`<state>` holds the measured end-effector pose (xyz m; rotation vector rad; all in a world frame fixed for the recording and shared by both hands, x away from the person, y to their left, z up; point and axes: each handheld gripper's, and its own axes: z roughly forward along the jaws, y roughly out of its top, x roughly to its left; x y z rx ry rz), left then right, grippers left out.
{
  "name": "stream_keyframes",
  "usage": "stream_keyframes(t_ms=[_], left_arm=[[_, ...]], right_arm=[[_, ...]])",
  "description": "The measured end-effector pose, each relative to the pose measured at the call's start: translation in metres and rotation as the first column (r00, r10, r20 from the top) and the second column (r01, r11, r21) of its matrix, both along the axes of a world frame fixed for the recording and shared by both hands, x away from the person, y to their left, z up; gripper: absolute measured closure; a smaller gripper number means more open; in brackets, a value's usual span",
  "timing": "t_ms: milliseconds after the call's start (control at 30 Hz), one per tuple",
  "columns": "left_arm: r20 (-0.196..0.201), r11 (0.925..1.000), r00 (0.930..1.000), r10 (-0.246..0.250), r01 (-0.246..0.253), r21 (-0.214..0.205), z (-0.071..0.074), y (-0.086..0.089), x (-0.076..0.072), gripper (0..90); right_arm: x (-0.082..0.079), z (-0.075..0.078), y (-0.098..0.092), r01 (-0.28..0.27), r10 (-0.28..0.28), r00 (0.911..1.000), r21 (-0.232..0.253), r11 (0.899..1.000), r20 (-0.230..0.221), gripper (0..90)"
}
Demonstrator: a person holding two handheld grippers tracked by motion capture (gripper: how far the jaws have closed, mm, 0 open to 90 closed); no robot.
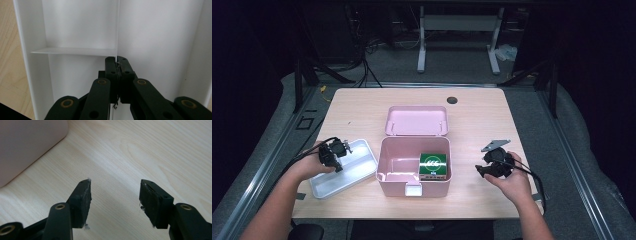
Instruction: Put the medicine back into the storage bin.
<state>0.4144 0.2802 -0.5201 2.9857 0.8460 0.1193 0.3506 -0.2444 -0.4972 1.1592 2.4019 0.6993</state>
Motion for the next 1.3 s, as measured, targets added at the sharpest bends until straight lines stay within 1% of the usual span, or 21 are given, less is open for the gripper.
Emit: stream_keyframes(t_ms=[100,133,167,300,467,500,533,567,633,700,767,833,900,967,1067,1133,1167,1200,1300], left_arm=[[-0.003,1.0000,1.0000,-0.005,0.005,0.003,0.000,0.000,0.000,88.6],[-0.006,1.0000,0.9999,-0.009,0.009,0.001,0.000,0.000,0.001,88.8],[-0.014,1.0000,0.9999,-0.006,0.006,-0.003,0.000,0.000,0.001,88.9],[-0.036,0.9999,0.9993,-0.007,0.007,0.013,0.000,-0.002,0.004,89.3],[-0.056,0.9999,0.9983,0.017,-0.017,0.000,0.001,0.000,0.006,89.7],[-0.056,0.9997,0.9982,0.024,-0.025,-0.007,0.001,0.000,0.007,89.7],[-0.058,0.9995,0.9979,0.030,-0.031,-0.008,0.001,0.000,0.007,89.8],[-0.051,0.9996,0.9984,0.026,-0.026,-0.007,0.002,0.000,0.007,89.8],[-0.056,0.9995,0.9980,0.030,-0.030,-0.002,0.003,0.000,0.007,89.8],[-0.051,0.9995,0.9982,0.031,-0.032,-0.002,0.005,-0.001,0.007,89.8],[-0.059,0.9991,0.9973,0.042,-0.043,-0.006,0.008,-0.001,0.007,89.8],[-0.059,0.9991,0.9975,0.039,-0.040,-0.012,0.011,0.000,0.007,89.8],[-0.056,0.9991,0.9976,0.040,-0.041,-0.011,0.017,0.001,0.007,89.9],[-0.053,0.9988,0.9976,0.046,-0.047,-0.016,0.020,0.003,0.006,89.8],[-0.049,0.9987,0.9976,0.049,-0.049,-0.010,0.026,0.004,0.005,89.8],[-0.052,0.9986,0.9974,0.049,-0.050,-0.016,0.031,0.006,0.004,89.9],[-0.044,0.9985,0.9976,0.052,-0.053,-0.016,0.034,0.006,0.003,89.9],[-0.049,0.9985,0.9974,0.052,-0.053,-0.017,0.036,0.007,0.003,89.8],[-0.041,0.9982,0.9977,0.054,-0.055,-0.022,0.044,0.009,0.001,89.8]], right_arm=[[0.000,-0.006,-0.007,0.031,-0.031,0.9995,0.017,0.999,-0.007,42.3],[-0.001,-0.007,-0.008,0.036,-0.036,0.9993,0.017,0.999,-0.008,42.3],[-0.002,-0.008,-0.009,0.041,-0.041,0.9992,0.004,0.999,-0.001,42.2],[-0.004,-0.007,-0.009,0.041,-0.041,0.9991,0.016,0.999,0.012,42.2],[-0.006,-0.010,-0.007,0.037,-0.038,0.9989,0.026,0.999,0.028,42.1],[-0.006,-0.010,-0.006,0.038,-0.039,0.9986,0.025,0.999,0.036,42.1],[-0.007,-0.009,-0.006,0.037,-0.039,0.9984,0.035,0.999,0.041,42.1],[-0.007,-0.009,-0.006,0.037,-0.039,0.9984,0.040,0.998,0.042,42.1],[-0.008,-0.010,-0.005,0.041,-0.043,0.9977,0.046,0.998,0.051,42.1],[-0.008,-0.010,-0.005,0.035,-0.037,0.9978,0.043,0.998,0.054,42.1],[-0.009,-0.010,-0.005,0.038,-0.040,0.9976,0.047,0.998,0.057,42.1],[-0.010,-0.010,-0.004,0.038,-0.041,0.9976,0.049,0.998,0.056,42.1],[-0.010,-0.010,-0.004,0.035,-0.038,0.9978,0.051,0.998,0.055,42.2],[-0.010,-0.011,-0.002,0.033,-0.035,0.9977,0.041,0.999,0.057,42.2],[-0.010,-0.012,-0.001,0.029,-0.031,0.9980,0.041,0.999,0.055,42.3],[-0.010,-0.013,0.000,0.031,-0.033,0.9979,0.038,0.999,0.055,42.3],[-0.010,-0.013,0.000,0.032,-0.033,0.9980,0.037,0.999,0.054,42.3],[-0.010,-0.013,0.000,0.029,-0.031,0.9980,0.036,0.999,0.054,42.3],[-0.010,-0.013,0.000,0.029,-0.031,0.9981,0.039,0.999,0.053,42.3]])
